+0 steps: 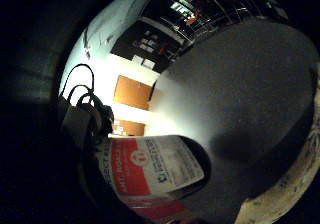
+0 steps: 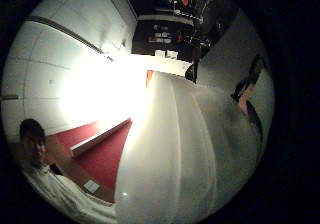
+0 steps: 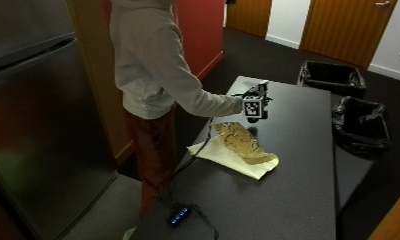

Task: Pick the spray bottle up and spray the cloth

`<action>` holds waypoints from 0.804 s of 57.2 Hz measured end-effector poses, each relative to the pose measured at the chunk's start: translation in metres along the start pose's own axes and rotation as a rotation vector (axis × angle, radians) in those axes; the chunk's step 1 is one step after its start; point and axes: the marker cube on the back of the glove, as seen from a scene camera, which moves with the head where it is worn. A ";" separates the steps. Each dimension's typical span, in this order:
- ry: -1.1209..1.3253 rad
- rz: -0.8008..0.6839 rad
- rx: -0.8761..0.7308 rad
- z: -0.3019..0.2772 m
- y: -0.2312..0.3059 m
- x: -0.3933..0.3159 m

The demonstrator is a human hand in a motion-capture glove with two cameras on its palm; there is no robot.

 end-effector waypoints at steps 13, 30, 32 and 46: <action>0.220 0.012 -0.160 0.014 -0.002 0.047; 0.071 -0.017 -0.438 -0.031 0.018 0.003; 0.063 -0.019 -0.409 -0.040 0.019 -0.004; 0.141 -0.023 -0.233 -0.112 0.027 -0.032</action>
